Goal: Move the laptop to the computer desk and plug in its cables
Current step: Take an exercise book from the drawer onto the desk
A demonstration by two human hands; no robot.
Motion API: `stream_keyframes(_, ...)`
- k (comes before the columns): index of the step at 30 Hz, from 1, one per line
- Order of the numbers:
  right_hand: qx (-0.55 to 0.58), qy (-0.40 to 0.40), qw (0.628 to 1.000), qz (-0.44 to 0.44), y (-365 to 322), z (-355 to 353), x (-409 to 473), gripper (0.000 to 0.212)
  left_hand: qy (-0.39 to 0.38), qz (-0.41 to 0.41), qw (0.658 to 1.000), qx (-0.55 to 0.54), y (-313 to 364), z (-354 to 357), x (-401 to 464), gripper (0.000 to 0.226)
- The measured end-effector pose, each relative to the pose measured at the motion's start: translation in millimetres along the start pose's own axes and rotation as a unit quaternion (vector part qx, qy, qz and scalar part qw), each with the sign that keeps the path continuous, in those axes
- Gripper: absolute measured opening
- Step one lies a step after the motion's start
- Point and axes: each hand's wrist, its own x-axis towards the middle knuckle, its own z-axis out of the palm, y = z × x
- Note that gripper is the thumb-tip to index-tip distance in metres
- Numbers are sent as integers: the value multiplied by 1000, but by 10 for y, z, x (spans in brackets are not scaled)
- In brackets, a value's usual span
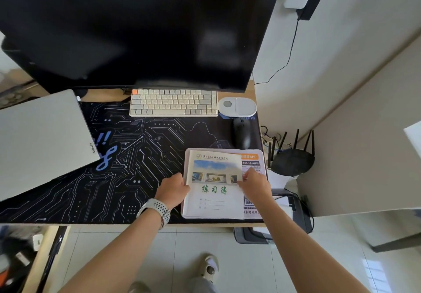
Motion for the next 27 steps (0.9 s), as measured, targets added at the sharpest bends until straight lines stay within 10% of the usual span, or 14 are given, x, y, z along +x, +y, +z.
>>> stream_keyframes(5, -19, 86, 995, -39, -128, -146, -101, 34, 5, -79, 979, -189, 27, -247, -47, 15)
stream_keyframes(10, 90, 108, 981, -130, -696, -439, -277, 39, -29, -95, 849, -519, -5, -838, -261, 11)
stream_keyframes(18, 166, 81, 930, -318, -1974, -384, -650, 35, 125, 29, 889, -440, -764, -1509, -887, 25)
stream_keyframes(23, 188, -2, 900, -392, -2661, 36, -1049, 34, 216, -67, 786, -576, -1504, -1741, -1311, 6)
stream_keyframes(27, 174, -60, 881, -435, -3059, 481, -1364, 35, 274, -94, 768, -571, -2191, -1791, -1640, 8)
